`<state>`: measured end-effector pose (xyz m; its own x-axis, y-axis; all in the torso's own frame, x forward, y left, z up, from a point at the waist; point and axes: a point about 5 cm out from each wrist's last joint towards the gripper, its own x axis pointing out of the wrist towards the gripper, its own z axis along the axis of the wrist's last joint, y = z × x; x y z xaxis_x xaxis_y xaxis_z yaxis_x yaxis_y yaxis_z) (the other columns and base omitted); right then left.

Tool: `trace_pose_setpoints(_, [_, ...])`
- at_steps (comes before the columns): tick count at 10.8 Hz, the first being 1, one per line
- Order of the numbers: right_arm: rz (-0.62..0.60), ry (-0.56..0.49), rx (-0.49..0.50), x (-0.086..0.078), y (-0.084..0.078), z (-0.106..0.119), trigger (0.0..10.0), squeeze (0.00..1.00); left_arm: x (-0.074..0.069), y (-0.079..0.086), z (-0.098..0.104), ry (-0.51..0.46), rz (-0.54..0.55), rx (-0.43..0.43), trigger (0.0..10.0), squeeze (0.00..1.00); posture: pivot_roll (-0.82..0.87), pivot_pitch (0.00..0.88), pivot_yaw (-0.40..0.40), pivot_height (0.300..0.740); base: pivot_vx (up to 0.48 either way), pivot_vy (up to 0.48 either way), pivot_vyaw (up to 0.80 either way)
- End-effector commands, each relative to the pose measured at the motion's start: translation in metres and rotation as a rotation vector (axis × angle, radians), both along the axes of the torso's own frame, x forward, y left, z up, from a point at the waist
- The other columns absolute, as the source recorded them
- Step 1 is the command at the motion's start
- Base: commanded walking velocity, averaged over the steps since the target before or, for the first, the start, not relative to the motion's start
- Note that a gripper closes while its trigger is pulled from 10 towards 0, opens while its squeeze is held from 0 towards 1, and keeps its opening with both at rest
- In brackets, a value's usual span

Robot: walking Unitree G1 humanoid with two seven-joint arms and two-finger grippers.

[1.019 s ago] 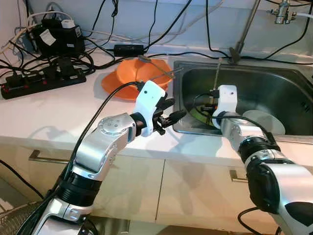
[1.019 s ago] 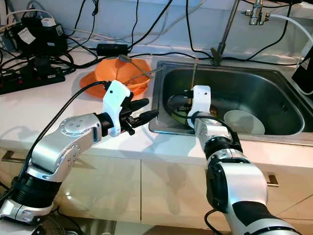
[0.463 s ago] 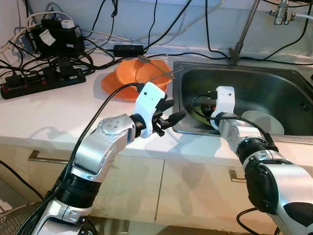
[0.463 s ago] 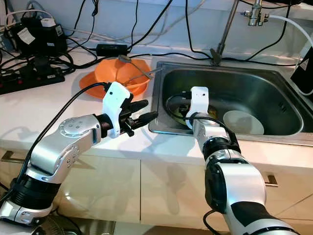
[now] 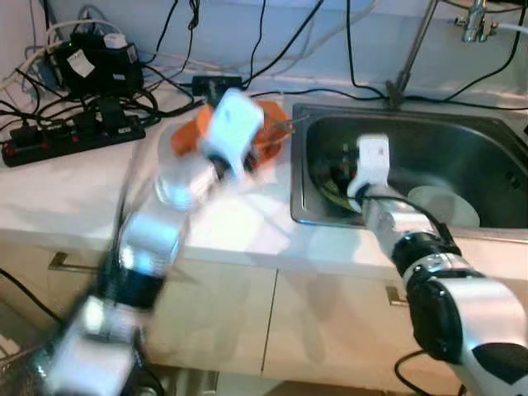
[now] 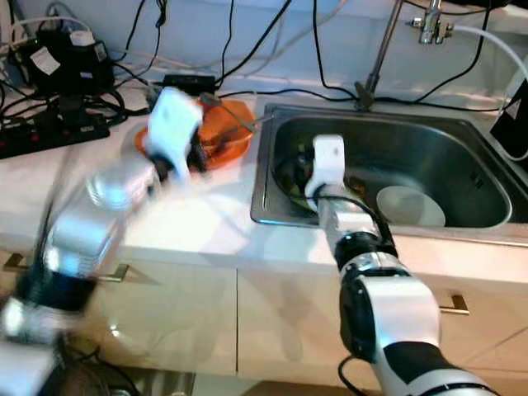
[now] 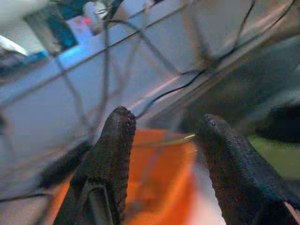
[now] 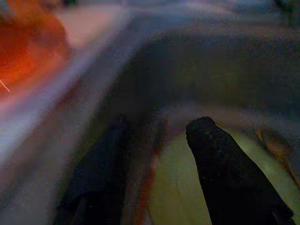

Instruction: Kitchen organization

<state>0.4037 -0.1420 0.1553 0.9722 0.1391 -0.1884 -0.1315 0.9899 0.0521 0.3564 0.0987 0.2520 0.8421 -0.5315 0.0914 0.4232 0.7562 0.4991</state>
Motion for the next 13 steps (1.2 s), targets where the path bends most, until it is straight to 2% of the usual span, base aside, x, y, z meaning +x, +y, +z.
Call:
trace_pose_setpoints(1, [0.021, -0.078, 0.010, 0.001, 0.006, 0.010, 10.0, 0.00, 0.011, -0.006, -0.014, -0.040, 0.017, 0.168, 10.0, 0.00, 0.22, 0.000, -0.009, 0.740, 0.000, 0.000, 0.00])
trace_pose_setpoints(4, [0.038, -0.155, 0.004, -0.004, 0.012, 0.010, 10.0, 0.00, 0.029, -0.017, -0.031, -0.075, 0.002, 0.342, 10.0, 0.00, 0.18, 0.006, 0.027, 0.740, 0.000, 0.000, 0.00])
trace_pose_setpoints(5, [0.017, -0.205, 0.012, -0.008, 0.006, 0.012, 10.0, 0.00, 0.036, -0.025, -0.037, -0.091, -0.010, 0.400, 10.0, 0.00, 0.16, 0.020, 0.042, 0.740, 0.000, 0.000, 0.00])
trace_pose_setpoints(7, [-0.079, -0.305, 0.013, -0.013, -0.023, 0.032, 10.0, 0.00, 0.037, -0.042, -0.032, -0.129, -0.057, 0.394, 10.0, 0.00, 0.12, 0.049, 0.056, 0.740, 0.000, 0.000, 0.00])
trace_pose_setpoints(8, [-0.101, -0.314, 0.003, -0.015, -0.031, 0.036, 10.0, 0.00, 0.038, -0.049, -0.033, -0.139, -0.067, 0.406, 10.0, 0.00, 0.11, 0.057, 0.059, 0.740, 0.000, 0.000, 0.00])
trace_pose_setpoints(9, [-0.128, -0.313, -0.006, -0.022, -0.038, 0.035, 10.0, 0.00, 0.037, -0.063, -0.036, -0.168, -0.078, 0.462, 10.0, 0.00, 0.09, 0.082, 0.063, 0.740, 0.000, 0.000, 0.00])
trace_pose_setpoints(13, [-0.127, -0.274, 0.001, -0.041, -0.033, 0.025, 10.0, 0.00, 0.041, -0.080, -0.038, -0.188, 0.010, 0.587, 10.0, 0.00, 0.05, 0.133, 0.069, 0.740, 0.000, 0.000, 0.00])
